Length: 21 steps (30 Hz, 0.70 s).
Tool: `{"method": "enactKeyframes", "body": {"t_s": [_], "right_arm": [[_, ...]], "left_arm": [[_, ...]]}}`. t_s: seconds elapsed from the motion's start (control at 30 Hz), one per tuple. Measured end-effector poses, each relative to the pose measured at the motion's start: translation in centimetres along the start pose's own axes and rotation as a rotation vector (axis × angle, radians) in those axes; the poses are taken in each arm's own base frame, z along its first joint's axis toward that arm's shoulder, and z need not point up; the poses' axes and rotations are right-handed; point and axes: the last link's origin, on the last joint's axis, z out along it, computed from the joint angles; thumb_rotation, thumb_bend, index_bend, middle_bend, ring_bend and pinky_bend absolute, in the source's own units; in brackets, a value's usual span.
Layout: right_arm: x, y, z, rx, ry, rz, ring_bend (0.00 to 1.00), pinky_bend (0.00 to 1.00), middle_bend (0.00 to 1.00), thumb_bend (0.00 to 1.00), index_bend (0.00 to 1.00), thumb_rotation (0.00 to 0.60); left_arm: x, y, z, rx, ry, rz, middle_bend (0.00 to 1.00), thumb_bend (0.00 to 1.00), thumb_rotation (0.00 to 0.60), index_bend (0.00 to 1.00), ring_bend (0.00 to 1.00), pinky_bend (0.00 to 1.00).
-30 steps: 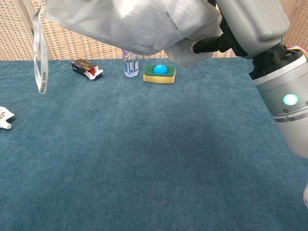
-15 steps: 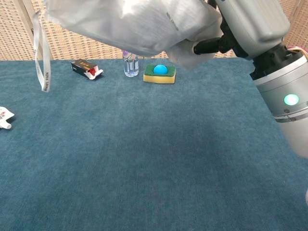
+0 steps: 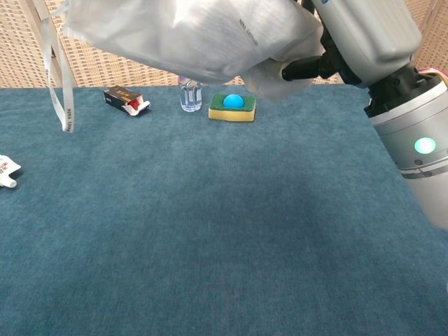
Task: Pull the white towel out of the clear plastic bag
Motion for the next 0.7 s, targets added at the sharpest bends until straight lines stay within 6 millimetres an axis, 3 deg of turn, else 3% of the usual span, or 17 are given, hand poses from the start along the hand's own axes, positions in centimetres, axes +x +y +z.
{"method": "enactKeyframes", "body": {"t_s": [0.33,0.7], "right_arm": [[-0.1,0.6,-0.5,-0.005,-0.024,-0.010,0.66,0.63,0.72,0.59,0.67,0.600],[-0.1,2.0,-1.2,-0.028,-0.064,-0.031,0.61,0.63,0.67,0.50,0.67,0.600]], "left_arm": [[0.1,-0.8,0.0,0.035,0.049,0.000,1.00,0.72,0.600,0.79,1.00,1.00],[0.8,-3.4,-0.6,0.123,0.103,-0.015,1.00,0.73,0.600,0.82,1.00,1.00]]}}
